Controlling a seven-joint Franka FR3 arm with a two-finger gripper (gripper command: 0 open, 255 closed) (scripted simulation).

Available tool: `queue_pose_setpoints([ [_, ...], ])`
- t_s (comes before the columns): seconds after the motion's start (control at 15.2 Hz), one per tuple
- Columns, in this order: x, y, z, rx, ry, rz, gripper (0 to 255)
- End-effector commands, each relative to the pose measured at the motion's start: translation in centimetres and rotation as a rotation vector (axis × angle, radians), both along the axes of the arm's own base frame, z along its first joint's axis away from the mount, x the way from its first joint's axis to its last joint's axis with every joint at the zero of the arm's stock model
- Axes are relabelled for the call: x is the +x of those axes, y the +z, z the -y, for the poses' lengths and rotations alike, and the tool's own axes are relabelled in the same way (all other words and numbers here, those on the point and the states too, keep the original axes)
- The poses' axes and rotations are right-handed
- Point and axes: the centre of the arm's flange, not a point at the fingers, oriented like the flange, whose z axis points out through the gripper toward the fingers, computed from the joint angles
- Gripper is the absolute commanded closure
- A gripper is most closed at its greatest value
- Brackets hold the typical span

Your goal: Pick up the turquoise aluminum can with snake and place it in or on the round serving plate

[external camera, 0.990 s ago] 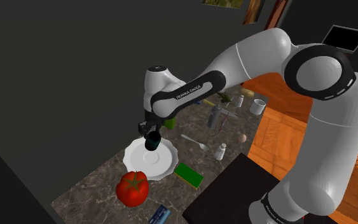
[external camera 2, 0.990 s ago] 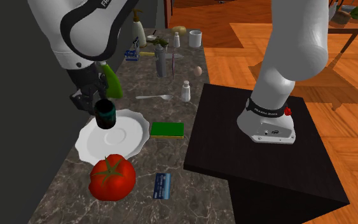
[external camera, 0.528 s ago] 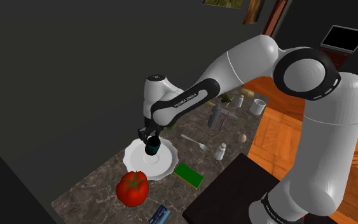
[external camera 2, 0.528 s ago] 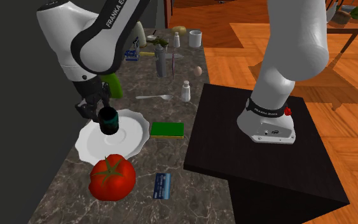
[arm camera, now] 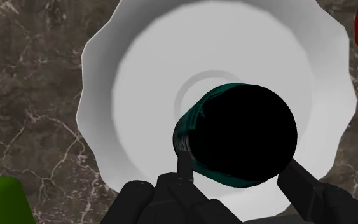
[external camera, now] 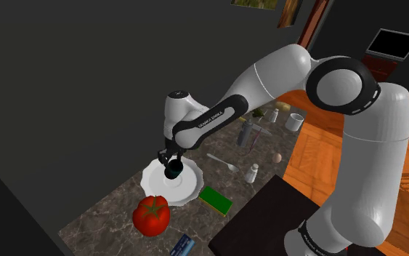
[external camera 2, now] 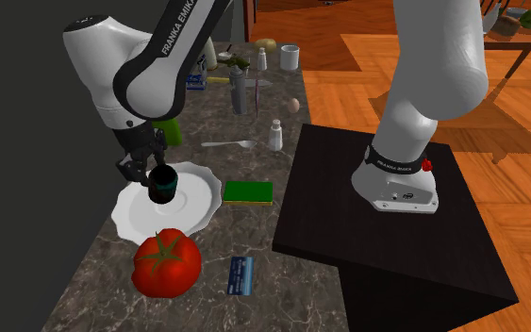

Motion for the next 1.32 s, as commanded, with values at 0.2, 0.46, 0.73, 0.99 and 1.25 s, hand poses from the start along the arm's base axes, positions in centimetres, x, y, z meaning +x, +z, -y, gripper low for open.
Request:
queue_pose_setpoints([
  [0.2,0.0,-0.1,0.0,0.000,0.001,-0.002,0],
  [0.46,-0.1,-0.1,0.0,0.000,0.001,-0.002,0],
  [0.73,-0.1,3.8,0.0,0.000,0.001,-0.002,0],
  [0.99,-0.1,4.9,0.0,0.000,0.001,-0.002,0],
  [1.25,-0.1,4.9,0.0,0.000,0.001,-0.002,0],
])
